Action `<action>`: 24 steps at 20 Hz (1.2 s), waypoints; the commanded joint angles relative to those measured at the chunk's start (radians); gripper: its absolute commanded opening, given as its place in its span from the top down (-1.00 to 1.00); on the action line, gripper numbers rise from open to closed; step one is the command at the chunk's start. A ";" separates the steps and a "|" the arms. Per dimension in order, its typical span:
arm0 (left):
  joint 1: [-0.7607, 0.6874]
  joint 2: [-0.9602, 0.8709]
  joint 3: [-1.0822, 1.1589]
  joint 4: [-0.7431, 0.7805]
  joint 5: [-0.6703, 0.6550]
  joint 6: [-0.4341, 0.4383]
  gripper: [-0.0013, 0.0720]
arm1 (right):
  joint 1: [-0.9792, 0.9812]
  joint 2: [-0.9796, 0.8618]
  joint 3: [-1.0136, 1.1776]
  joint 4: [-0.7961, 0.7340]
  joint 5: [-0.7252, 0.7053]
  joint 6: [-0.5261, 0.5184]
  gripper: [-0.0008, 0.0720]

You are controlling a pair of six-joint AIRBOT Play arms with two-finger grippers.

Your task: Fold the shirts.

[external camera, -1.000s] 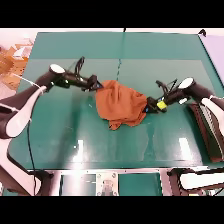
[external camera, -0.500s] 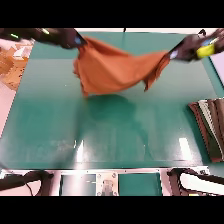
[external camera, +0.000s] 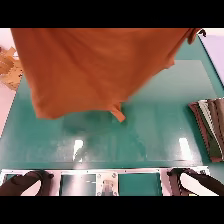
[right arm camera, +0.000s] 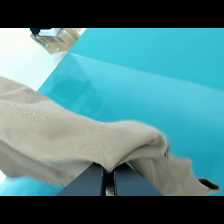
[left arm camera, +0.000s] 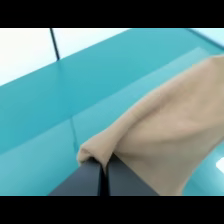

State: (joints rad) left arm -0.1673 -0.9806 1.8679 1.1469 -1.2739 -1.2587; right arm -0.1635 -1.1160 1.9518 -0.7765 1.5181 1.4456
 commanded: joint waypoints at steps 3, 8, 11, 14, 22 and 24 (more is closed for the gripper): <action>0.001 -0.063 -0.238 0.038 0.134 0.049 0.91 | -0.002 0.003 -0.304 -0.003 -0.116 -0.055 0.92; 0.001 -0.393 -0.399 -0.128 0.345 0.103 0.91 | -0.002 -0.148 -0.719 -0.001 -0.482 -0.150 0.92; 0.001 -0.605 -0.399 -0.310 0.383 0.177 0.91 | -0.002 -0.332 -0.771 0.002 -0.565 -0.149 0.92; 0.004 -0.688 -0.399 -0.320 0.387 0.174 0.48 | -0.003 -0.452 -0.760 0.010 -0.565 -0.149 0.77; 0.272 -0.634 -0.213 -0.248 -0.195 -0.029 -0.39 | -0.168 -0.390 -0.695 -0.021 -0.205 -0.149 0.22; 0.348 -0.618 -0.244 -0.231 -0.345 -0.087 -0.39 | -0.180 -0.301 -0.806 -0.069 -0.205 -0.148 0.09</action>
State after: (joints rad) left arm 0.0788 -1.6157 1.6241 0.8970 -1.3537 -1.2526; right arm -0.3073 -1.4933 1.2240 -0.7959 1.2293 1.2964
